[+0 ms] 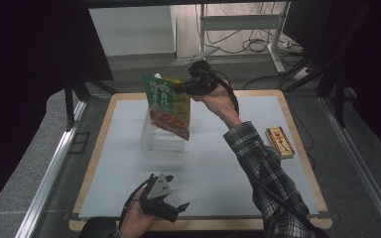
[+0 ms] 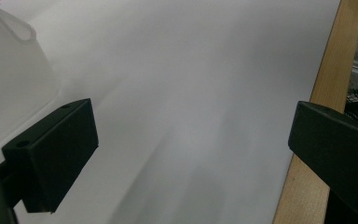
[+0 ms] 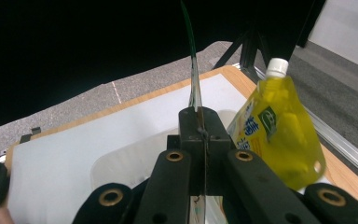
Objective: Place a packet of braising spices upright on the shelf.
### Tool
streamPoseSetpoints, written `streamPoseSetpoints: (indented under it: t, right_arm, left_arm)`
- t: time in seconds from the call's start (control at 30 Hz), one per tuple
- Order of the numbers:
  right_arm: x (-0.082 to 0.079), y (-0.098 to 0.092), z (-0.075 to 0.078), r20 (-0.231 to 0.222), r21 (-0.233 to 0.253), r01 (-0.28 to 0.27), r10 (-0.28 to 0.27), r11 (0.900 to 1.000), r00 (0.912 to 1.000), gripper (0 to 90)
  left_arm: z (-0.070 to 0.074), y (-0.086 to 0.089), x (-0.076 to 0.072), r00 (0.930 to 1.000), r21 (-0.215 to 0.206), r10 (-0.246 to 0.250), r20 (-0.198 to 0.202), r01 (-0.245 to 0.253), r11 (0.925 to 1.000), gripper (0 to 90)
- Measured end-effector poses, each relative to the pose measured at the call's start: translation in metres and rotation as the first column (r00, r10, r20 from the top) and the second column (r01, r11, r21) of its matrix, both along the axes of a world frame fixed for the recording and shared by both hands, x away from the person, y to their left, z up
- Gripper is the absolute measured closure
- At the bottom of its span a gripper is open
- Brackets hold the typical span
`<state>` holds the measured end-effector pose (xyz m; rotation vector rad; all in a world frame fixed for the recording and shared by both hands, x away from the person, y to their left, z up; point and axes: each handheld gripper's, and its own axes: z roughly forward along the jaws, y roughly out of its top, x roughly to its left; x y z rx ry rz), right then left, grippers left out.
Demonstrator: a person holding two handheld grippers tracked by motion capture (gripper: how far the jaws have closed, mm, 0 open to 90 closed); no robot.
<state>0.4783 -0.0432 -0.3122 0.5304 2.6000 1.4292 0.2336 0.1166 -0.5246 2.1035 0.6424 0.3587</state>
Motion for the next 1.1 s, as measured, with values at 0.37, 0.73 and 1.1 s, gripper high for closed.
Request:
streamPoseSetpoints:
  t: [0.37, 0.73, 1.1]
  right_arm:
    - [0.006, 0.021, -0.006, 0.012, 0.010, -0.032, 0.032, 0.999, 0.9994, 89.3]
    - [0.008, 0.024, -0.014, -0.004, 0.005, -0.050, 0.050, 0.999, 0.9987, 89.2]
    - [0.011, 0.023, -0.039, -0.049, 0.016, -0.052, 0.052, 0.999, 0.9974, 89.2]
  left_arm:
    - [0.000, 0.000, 0.000, 1.0000, -0.005, 0.000, -0.001, 0.000, 1.0000, 1.0]
    - [0.000, -0.001, 0.000, 1.0000, 0.000, -0.003, -0.002, 0.003, 1.0000, 1.0]
    - [-0.001, 0.000, 0.000, 1.0000, 0.009, -0.005, -0.006, 0.005, 0.9999, 1.1]
